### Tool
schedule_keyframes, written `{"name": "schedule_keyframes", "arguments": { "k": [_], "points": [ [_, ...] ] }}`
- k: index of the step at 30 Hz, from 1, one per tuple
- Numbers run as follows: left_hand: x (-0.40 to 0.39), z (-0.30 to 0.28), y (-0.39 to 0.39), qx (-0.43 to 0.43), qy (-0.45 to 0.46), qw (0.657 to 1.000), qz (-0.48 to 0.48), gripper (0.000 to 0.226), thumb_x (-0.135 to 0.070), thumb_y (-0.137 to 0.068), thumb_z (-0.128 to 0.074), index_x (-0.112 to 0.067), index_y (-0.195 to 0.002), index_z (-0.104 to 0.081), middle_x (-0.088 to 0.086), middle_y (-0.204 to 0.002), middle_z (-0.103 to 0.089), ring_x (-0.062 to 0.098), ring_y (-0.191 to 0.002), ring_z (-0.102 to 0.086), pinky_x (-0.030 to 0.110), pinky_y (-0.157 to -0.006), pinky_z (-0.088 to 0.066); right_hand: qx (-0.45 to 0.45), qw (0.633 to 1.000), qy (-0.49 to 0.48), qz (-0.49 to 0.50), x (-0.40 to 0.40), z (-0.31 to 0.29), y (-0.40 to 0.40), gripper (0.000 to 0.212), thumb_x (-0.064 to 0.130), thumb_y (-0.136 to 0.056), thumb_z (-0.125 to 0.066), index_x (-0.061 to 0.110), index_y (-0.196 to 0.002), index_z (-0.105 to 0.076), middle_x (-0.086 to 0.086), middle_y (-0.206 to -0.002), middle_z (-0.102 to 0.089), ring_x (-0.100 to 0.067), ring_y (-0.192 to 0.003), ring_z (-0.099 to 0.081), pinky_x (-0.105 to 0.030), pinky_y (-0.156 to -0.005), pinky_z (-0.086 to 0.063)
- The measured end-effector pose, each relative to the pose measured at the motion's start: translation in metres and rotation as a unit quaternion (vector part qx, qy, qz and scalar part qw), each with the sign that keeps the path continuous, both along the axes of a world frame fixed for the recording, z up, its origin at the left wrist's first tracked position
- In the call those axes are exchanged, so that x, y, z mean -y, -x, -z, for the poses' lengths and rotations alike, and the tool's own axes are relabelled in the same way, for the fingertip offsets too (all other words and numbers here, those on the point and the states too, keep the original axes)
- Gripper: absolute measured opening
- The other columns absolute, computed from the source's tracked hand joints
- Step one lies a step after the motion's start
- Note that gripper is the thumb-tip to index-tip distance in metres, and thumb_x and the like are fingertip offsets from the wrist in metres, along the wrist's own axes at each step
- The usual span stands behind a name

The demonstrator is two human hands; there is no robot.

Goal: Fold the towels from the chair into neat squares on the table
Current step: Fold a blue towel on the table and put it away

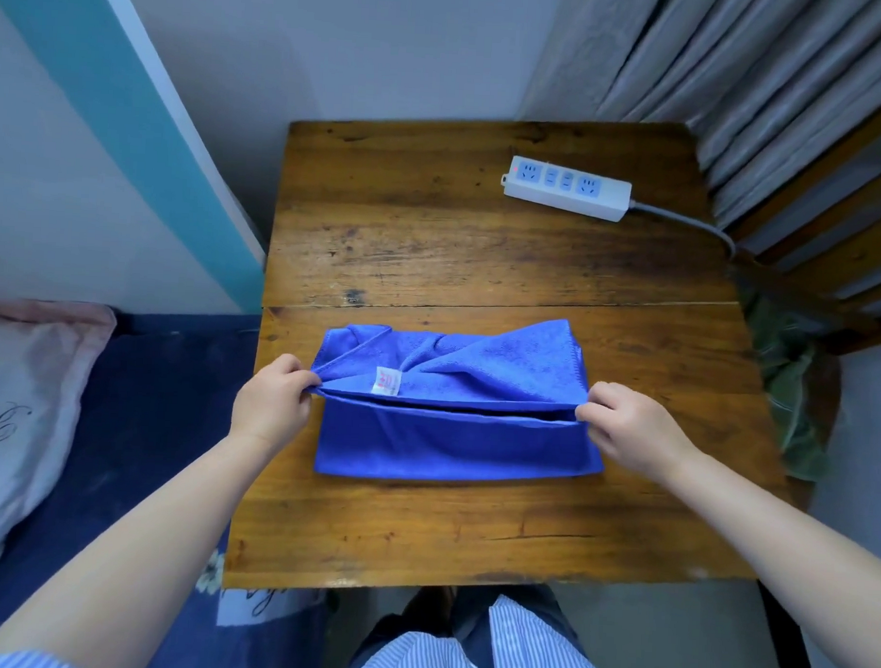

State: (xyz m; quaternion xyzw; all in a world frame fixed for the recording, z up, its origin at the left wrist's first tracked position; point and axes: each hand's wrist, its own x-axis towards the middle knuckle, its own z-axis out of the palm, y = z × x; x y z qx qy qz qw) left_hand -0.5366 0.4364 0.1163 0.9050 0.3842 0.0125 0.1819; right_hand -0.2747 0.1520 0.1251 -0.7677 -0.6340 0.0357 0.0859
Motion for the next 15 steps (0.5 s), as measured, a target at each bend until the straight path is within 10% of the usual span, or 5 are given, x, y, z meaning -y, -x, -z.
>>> {"name": "schedule_keyframes", "arguments": {
  "k": [15],
  "points": [
    [-0.016, -0.052, -0.012, -0.021, 0.119, 0.993, -0.008, 0.009, 0.0, -0.079, -0.066, 0.0, -0.086, -0.072, 0.01, -0.087, -0.065, 0.024, -0.088, -0.058, 0.031, -0.079, -0.046, -0.001, 0.989, 0.02, 0.145, -0.025, -0.046, -0.021, 0.025, -0.016, -0.05, -0.073, 0.003, -0.052, -0.057, -0.012, -0.051, -0.059, -0.029, -0.047, -0.057, -0.024, -0.039, -0.037]
  ]
}}
